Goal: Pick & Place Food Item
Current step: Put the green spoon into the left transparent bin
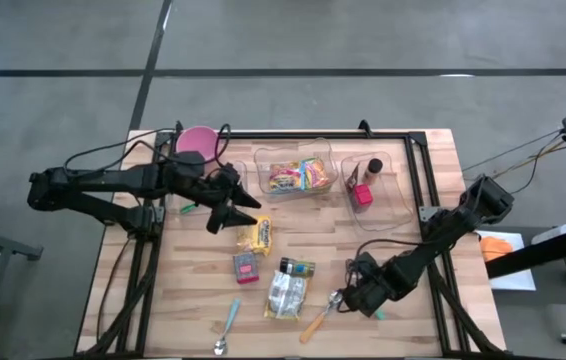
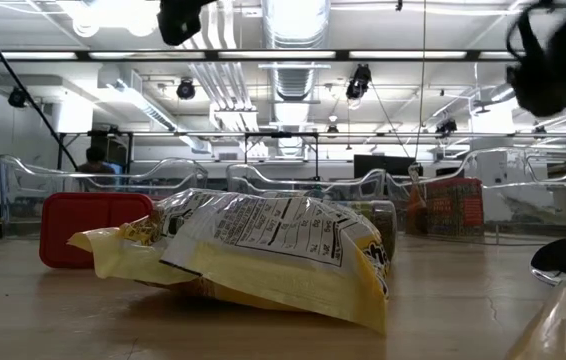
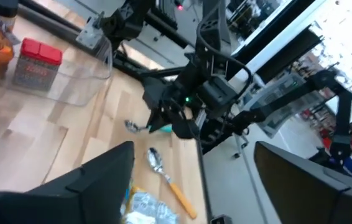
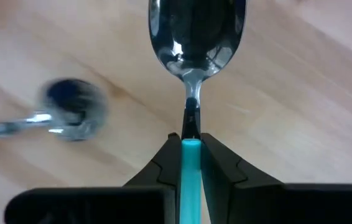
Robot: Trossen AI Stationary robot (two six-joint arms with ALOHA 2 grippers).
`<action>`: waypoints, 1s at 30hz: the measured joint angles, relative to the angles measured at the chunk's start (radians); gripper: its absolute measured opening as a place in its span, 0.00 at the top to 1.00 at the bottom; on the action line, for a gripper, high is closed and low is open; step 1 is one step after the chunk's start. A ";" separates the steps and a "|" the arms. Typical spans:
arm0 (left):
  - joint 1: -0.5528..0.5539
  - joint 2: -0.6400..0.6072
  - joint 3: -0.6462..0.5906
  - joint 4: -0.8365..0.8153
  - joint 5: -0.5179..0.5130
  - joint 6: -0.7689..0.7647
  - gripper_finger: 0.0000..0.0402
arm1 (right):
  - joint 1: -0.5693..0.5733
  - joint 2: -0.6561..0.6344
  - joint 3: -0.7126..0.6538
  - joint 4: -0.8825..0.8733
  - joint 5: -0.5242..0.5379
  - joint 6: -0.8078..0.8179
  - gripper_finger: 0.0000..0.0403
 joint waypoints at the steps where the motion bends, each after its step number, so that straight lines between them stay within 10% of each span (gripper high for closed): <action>1: 0.000 0.000 0.000 0.010 0.000 -0.005 0.20 | 0.000 0.000 0.020 -0.015 0.018 -0.012 0.93; 18: 0.000 0.015 0.000 0.137 0.000 -0.008 0.38 | -0.124 -0.057 0.408 -0.138 0.528 -0.356 0.93; 30: -0.008 0.020 0.000 0.187 0.003 -0.006 0.36 | -0.260 -0.057 0.533 0.126 0.573 -0.777 0.93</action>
